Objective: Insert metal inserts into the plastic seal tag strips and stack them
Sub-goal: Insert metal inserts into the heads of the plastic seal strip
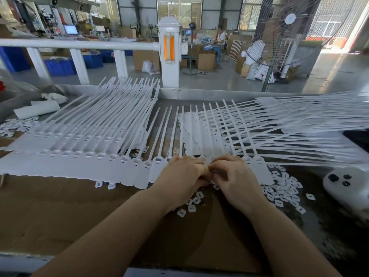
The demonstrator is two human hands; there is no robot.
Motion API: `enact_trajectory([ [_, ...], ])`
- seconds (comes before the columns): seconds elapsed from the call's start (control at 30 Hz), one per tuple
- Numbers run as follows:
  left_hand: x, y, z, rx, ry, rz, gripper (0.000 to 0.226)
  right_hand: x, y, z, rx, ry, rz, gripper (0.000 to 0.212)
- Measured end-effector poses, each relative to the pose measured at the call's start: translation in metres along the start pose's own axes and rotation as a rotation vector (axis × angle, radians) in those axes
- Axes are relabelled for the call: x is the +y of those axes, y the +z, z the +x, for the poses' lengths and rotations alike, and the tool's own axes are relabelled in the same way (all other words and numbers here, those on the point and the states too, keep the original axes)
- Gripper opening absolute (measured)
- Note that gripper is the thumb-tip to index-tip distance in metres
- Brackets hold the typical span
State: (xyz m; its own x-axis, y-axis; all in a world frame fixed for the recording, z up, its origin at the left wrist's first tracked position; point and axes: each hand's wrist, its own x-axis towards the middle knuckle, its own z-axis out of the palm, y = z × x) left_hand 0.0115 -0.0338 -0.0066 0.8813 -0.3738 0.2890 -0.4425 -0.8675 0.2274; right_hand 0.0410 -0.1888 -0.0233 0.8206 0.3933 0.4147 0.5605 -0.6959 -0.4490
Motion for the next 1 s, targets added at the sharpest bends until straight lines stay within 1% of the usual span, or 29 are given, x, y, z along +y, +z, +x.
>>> enact_trajectory([
  [0.17, -0.013, -0.009, -0.007, 0.054, -0.232, -0.252, 0.011, 0.000, -0.001, -0.001, -0.011, -0.029, -0.025, 0.019],
  [0.23, -0.019, -0.013, -0.010, 0.037, -0.265, -0.286, 0.012, -0.001, 0.000, -0.001, -0.026, -0.045, -0.035, 0.022],
  [0.37, -0.023, -0.021, -0.016, -0.054, -0.259, -0.311, 0.022, -0.002, 0.002, -0.001, -0.049, -0.054, -0.069, 0.027],
  [0.43, -0.021, -0.023, -0.017, -0.105, -0.232, -0.317, 0.022, -0.003, 0.002, 0.000, -0.045, -0.045, -0.056, 0.027],
  [0.5, -0.018, -0.023, -0.018, -0.147, -0.215, -0.291, 0.017, -0.003, 0.002, 0.000, -0.041, -0.042, -0.040, 0.026],
  [0.6, -0.014, -0.023, -0.016, -0.162, -0.213, -0.220, 0.011, -0.002, 0.002, -0.001, -0.037, -0.045, -0.028, 0.026],
  [0.73, -0.009, -0.023, -0.013, -0.192, -0.204, -0.108, 0.017, -0.001, 0.002, -0.001, -0.029, -0.048, -0.017, 0.026],
  [0.9, -0.006, -0.019, -0.010, -0.156, -0.246, -0.122, 0.021, -0.001, 0.003, -0.001, -0.016, -0.045, -0.011, 0.025],
  [1.0, -0.010, -0.017, -0.010, -0.182, -0.266, -0.167, 0.019, 0.000, 0.003, 0.000, -0.019, -0.045, -0.011, 0.025],
])
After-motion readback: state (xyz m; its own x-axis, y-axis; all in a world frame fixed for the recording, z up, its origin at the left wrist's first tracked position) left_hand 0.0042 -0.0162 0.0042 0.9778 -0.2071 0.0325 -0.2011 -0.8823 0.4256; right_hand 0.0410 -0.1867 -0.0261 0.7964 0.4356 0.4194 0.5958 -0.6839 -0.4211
